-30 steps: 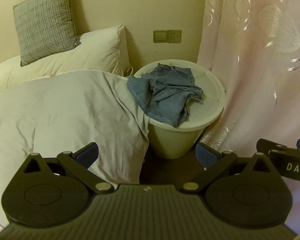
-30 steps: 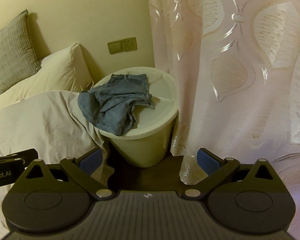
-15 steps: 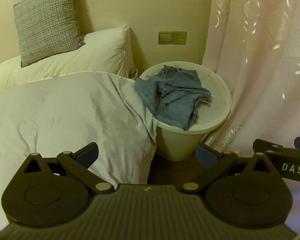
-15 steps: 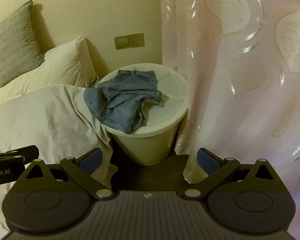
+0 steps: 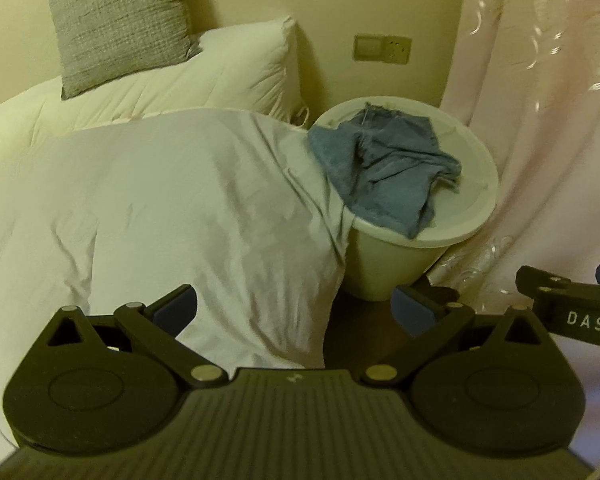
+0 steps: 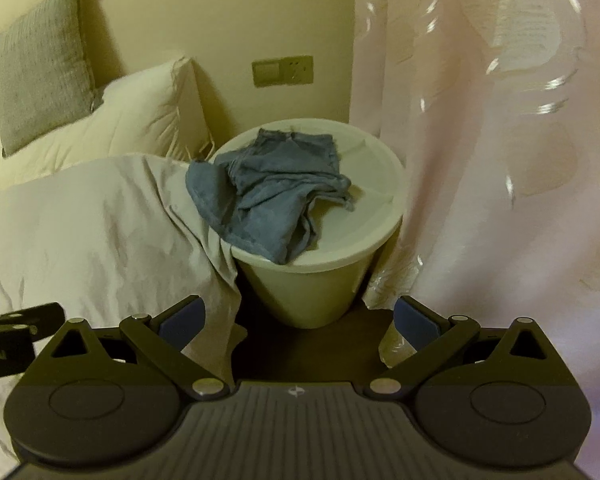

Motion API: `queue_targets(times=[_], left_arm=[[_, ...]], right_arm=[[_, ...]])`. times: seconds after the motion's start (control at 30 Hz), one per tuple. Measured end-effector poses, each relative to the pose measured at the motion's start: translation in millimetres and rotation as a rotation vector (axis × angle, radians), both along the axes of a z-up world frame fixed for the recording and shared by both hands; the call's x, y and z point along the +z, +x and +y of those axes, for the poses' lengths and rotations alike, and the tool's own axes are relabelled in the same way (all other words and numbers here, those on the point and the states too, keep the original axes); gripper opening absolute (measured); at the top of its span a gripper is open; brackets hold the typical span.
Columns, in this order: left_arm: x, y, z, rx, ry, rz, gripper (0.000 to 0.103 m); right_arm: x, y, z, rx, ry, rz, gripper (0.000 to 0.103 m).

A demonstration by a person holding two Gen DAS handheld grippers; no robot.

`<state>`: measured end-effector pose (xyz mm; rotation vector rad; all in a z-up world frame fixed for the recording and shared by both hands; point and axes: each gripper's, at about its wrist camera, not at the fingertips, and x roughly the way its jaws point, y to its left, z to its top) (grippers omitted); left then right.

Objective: Fold clothes
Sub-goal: 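Move both grippers toward the blue jeans on the white hamper lid, then grasp the blue jeans with both grippers and lift them off the hamper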

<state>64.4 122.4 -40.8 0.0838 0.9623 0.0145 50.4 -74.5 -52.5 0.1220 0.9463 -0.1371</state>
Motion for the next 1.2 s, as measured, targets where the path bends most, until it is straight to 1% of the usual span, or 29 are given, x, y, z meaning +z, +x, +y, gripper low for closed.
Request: queue_targets(times=[0.27,0.4,0.53,0.67,0.73,0.8,0.9,0.97,1.07,1.1,1.2], left_arm=[[-8,23,-3,0.021,-0.01,0.026,0.102],[-14,45,-6,0.02,-0.033,0.054,0.102],[-27,69,-17,0.014,-0.054,0.071,0.102],[-50,103,-27,0.05,-0.085,0.099,0.102],[-66,122,-34,0.056,-0.078,0.143,0.102],[-84,144,-46,0.039,-0.07,0.193,0.102],[-108,174,-61,0.022,-0.088,0.242,0.102],[-123,194,-68,0.026,-0.104,0.254,0.102],[-145,224,-74,0.037,-0.162,0.258,0.102],[-151,235,-75,0.045,-0.182,0.259,0.1],[-166,266,-75,0.08,-0.235,0.25,0.099]], right_arm=[[-17,27,4,0.036,0.002,0.035,0.103],[-21,42,-3,0.046,0.023,0.034,0.103],[-26,64,-16,0.056,0.047,0.031,0.103],[-45,90,-33,0.069,0.049,0.045,0.103],[-57,104,-46,0.07,0.055,0.05,0.103],[-70,118,-58,0.071,0.06,0.055,0.103],[-88,139,-77,0.073,0.069,0.063,0.103],[-110,159,-96,0.068,0.112,0.121,0.103],[-140,189,-123,0.031,0.218,0.209,0.103],[-149,199,-132,0.018,0.254,0.237,0.103],[-174,228,-154,-0.035,0.343,0.28,0.103]])
